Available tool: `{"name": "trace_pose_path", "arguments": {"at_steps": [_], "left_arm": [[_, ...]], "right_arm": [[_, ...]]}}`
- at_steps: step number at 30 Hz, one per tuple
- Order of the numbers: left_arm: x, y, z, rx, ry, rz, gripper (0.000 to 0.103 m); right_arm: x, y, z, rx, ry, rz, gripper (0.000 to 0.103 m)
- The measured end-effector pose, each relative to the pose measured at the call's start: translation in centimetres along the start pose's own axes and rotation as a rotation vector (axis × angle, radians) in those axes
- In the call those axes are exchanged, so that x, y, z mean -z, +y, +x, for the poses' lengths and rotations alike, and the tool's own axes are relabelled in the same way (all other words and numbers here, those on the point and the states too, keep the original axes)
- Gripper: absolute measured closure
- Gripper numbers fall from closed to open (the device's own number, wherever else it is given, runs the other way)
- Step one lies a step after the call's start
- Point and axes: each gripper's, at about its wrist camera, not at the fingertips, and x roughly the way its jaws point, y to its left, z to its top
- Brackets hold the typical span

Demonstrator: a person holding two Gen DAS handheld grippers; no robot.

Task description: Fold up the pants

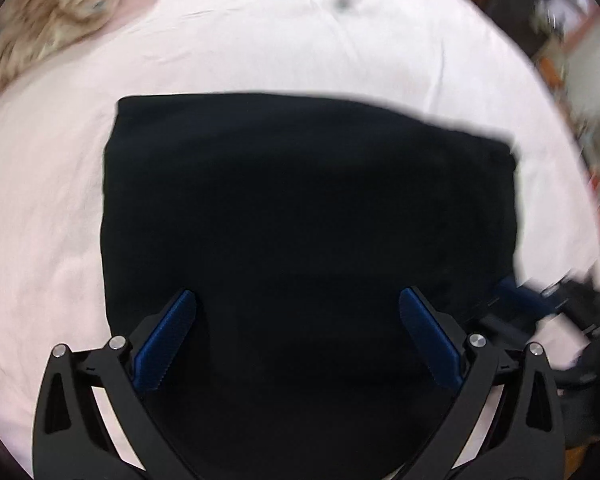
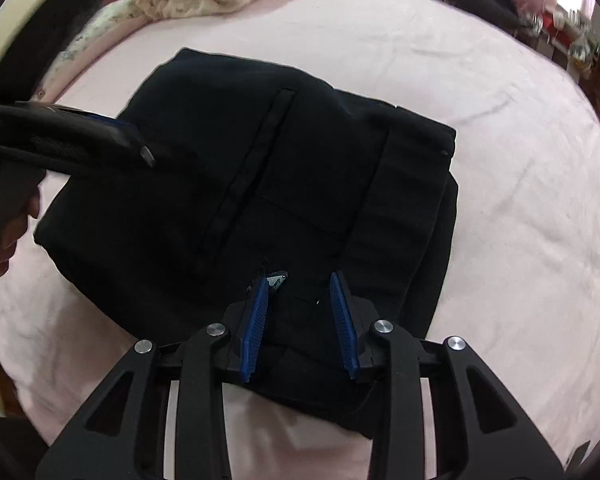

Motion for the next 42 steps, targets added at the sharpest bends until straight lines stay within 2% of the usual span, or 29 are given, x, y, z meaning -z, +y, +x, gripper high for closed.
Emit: {"name": "trace_pose_path", "arguments": {"at_steps": [2,4,6,7,9,12,16,24,26,27,30,35,38,39,42], "left_arm": [[0.1,-0.6,-0.7,-0.021,-0.005,0.022,0.002],[0.1,-0.8,-2.2,0.004,-0.049,-0.009,0.002],[0.1,-0.9,-4.1,-0.034,-0.121,-0.010,0.002],[-0.2,-1.0,-4.2,-0.057,-0.127,-0.004,0.002],[-0.7,-0.8,-3.6,-0.073,-0.085,-0.008,0.002],[-2.0,-0.4,-1.9,-0.084,0.009,-0.031,0.002],[-2.1,-1.2,-0.8,-0.120,0.036,-0.020,0.002],[-2.5,-0.6,-0.4,-0.115,0.078,-0.029,0.002],[-2.8,-0.3,-1.0,-0.110,0.078,-0.024,0.002],[-2.7,-0.3,-1.4,-0.110,0.073,-0.025,0.002],[-3.1,1.0,-3.3,-0.138,0.028,-0.026,0.002],[-2.5,3.1,-5.6,-0.181,-0.021,-0.034,0.002],[-2.8,4.5,-5.9,-0.126,-0.026,-0.105,0.002],[-2.7,6.4,-6.3,-0.060,-0.025,-0.177,0.002],[-1.4,9.6,-6.8,0.074,-0.006,-0.323,0.002]], "right_arm": [[-0.7,-0.4,-1.2,-0.013,-0.002,0.039,0.068],[-1.5,-0.9,-2.9,-0.003,-0.072,0.058,0.068],[-2.6,-1.4,-4.2,0.017,-0.128,0.058,0.057],[-3.3,-1.7,-4.5,0.025,-0.145,0.057,0.055],[-4.3,-2.1,-4.2,0.032,-0.147,0.052,0.055],[-4.4,-2.8,-3.1,0.046,-0.120,0.067,0.055],[-4.7,-2.7,1.0,0.104,0.041,0.063,0.054],[-4.9,-2.9,1.6,0.092,0.061,0.084,0.050],[-5.5,-2.7,1.2,0.080,0.056,0.082,0.047],[-5.5,-2.9,0.9,0.063,0.045,0.088,0.041],[-5.3,-4.0,-0.9,-0.009,0.001,0.135,0.034],[-4.0,-7.8,-2.6,-0.144,-0.004,0.293,0.024],[-3.3,-9.7,-2.6,-0.192,0.013,0.381,0.024],[-4.0,-10.0,-2.1,-0.199,0.022,0.409,0.023],[-3.5,-12.3,-1.8,-0.244,0.040,0.515,0.021]]}}
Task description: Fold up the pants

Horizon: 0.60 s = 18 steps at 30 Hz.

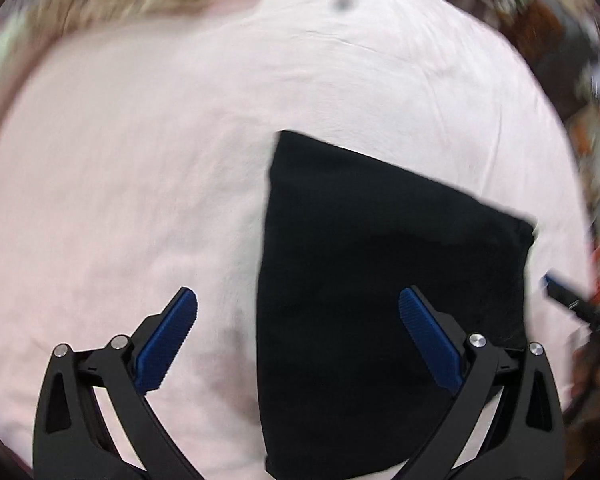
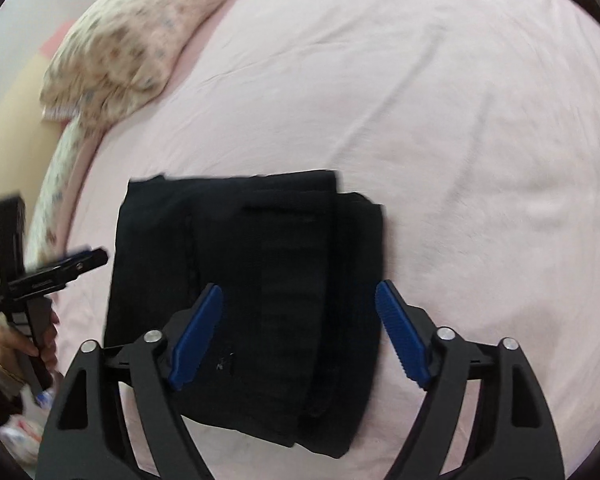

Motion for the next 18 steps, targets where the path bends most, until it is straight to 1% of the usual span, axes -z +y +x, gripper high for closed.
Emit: {"name": "trace_pose_path", "arguments": {"at_steps": [2,3,4,6,8,9,10,12,15,18], "left_arm": [[-0.5,1.7,0.1,0.059,0.020,-0.054,0.002],[-0.1,2.0,-0.2,0.077,0.032,-0.069,0.002],[0.0,2.2,-0.1,0.088,0.043,-0.064,0.002],[0.0,2.1,0.4,0.077,0.063,-0.027,0.002],[0.5,1.4,1.0,0.099,0.100,0.003,0.002],[0.0,2.1,1.9,0.111,0.113,0.006,0.002],[0.0,1.9,2.5,0.130,0.131,0.010,0.002],[0.2,1.9,3.7,0.132,0.149,0.021,0.002],[0.2,1.6,4.9,0.164,0.189,0.015,0.002],[0.2,1.1,5.8,0.160,0.222,0.025,0.002]], "right_arm": [[-0.2,-1.3,0.5,-0.033,0.038,0.067,0.021],[-0.2,-1.5,0.8,-0.036,0.050,0.075,0.021],[-0.3,-1.4,1.5,-0.040,0.072,0.078,0.021],[-0.2,-1.3,1.9,-0.025,0.093,0.054,0.021],[0.2,-1.0,2.5,-0.003,0.124,0.016,0.021],[0.5,-1.4,2.4,-0.002,0.132,0.011,0.021],[0.6,-1.4,2.7,0.003,0.143,0.011,0.021],[0.6,-1.6,3.1,0.007,0.157,0.015,0.021],[0.6,-1.7,3.6,0.002,0.173,0.013,0.021],[0.5,-1.6,4.2,-0.017,0.195,0.001,0.021]]}}
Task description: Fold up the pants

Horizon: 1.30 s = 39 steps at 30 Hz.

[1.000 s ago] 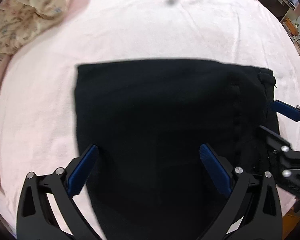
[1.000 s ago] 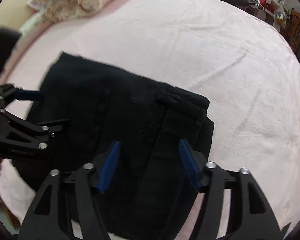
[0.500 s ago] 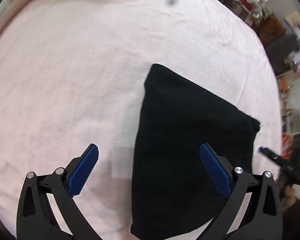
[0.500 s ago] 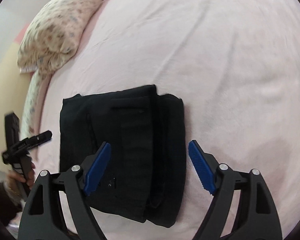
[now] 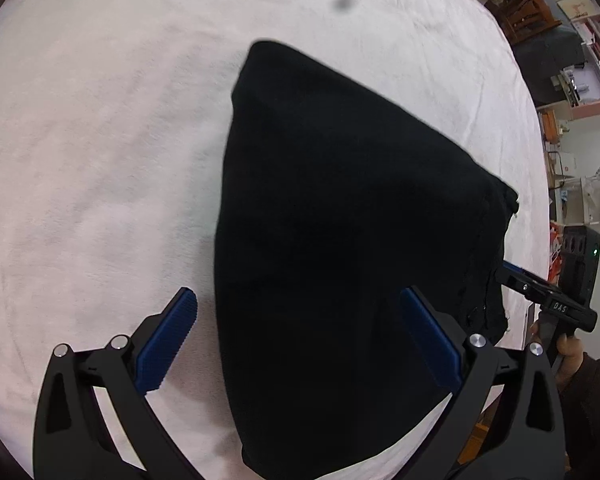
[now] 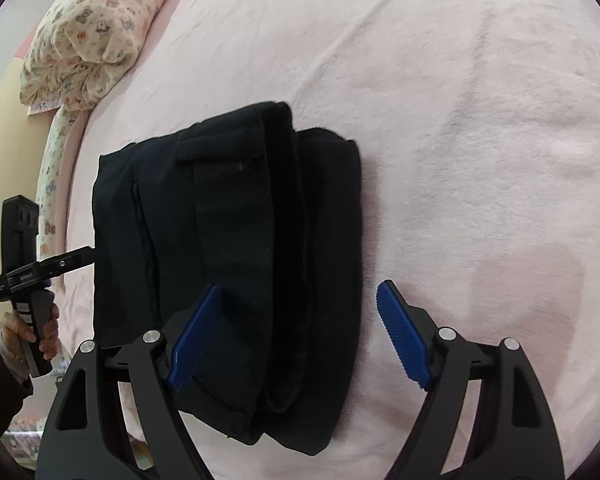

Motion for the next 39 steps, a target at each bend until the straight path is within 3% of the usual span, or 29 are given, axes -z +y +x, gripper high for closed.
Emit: {"name": "trace_pose_path", "arguments": {"at_steps": [4,10,15,19,23,26,28,31,39], "left_arm": [[-0.5,0.1,1.2,0.115,0.042,-0.058,0.002],[-1.1,1.7,2.1,0.225,0.069,-0.174,0.002],[-1.4,2.9,2.4,0.332,0.084,-0.197,0.002],[-1.5,3.0,3.7,0.338,0.150,-0.192,0.002],[-1.6,1.3,4.5,0.318,0.165,-0.117,0.002],[-1.9,1.5,4.7,0.401,0.151,-0.151,0.002],[-1.9,1.9,4.9,0.435,0.149,-0.169,0.002],[-2.1,2.0,5.4,0.419,0.158,-0.171,0.002],[-3.0,0.3,6.2,0.304,0.179,-0.145,0.002]], "right_arm": [[-0.4,-0.2,0.6,-0.010,0.014,0.001,0.019],[0.1,0.2,0.9,-0.078,0.036,-0.020,0.017],[0.2,0.1,1.3,-0.086,0.037,-0.053,0.016],[0.4,-0.3,1.9,-0.089,0.038,-0.052,0.016],[0.6,0.1,2.0,-0.186,0.041,-0.081,0.016],[0.3,-0.8,1.7,-0.301,0.041,-0.036,0.017],[0.1,-1.6,2.0,-0.292,0.050,-0.018,0.023],[0.1,-1.4,2.6,-0.248,0.063,-0.053,0.027],[0.2,0.7,2.7,-0.175,0.088,-0.110,0.023]]}}
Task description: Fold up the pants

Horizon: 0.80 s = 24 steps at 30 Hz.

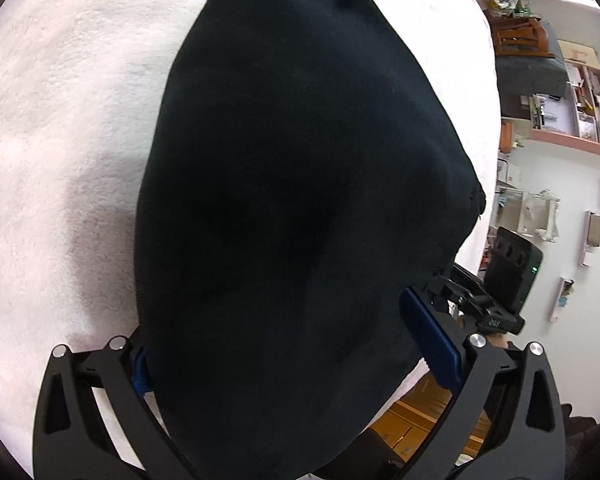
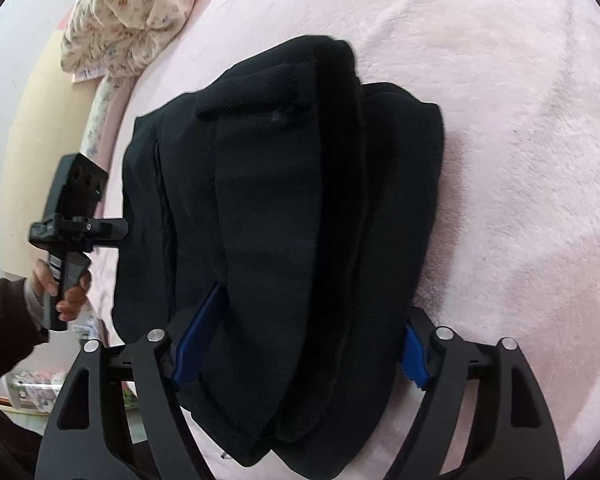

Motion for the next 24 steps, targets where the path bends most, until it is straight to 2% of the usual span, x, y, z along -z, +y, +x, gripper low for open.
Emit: {"name": "trace_pose_path", "arguments": {"at_steps": [3,6,10,15,24], "left_arm": [[0.2,-0.5,0.6,-0.039,-0.010,0.021,0.002],[0.6,-2.1,1.6,-0.139,-0.011,0.088,0.002],[1.0,-3.5,2.8,-0.256,-0.021,0.137,0.002],[1.2,-4.0,3.3,-0.297,-0.060,0.131,0.002],[1.6,-4.3,2.8,-0.322,-0.089,0.150,0.002]], "right_arm": [[0.0,0.1,0.2,0.009,0.004,-0.015,0.019],[-0.1,0.5,0.6,0.014,0.001,-0.032,0.011],[-0.1,1.7,1.4,0.063,0.018,-0.090,0.004],[-0.3,1.8,1.4,0.076,0.025,-0.086,0.004],[-0.7,1.7,1.6,0.082,0.014,-0.018,0.002]]}}
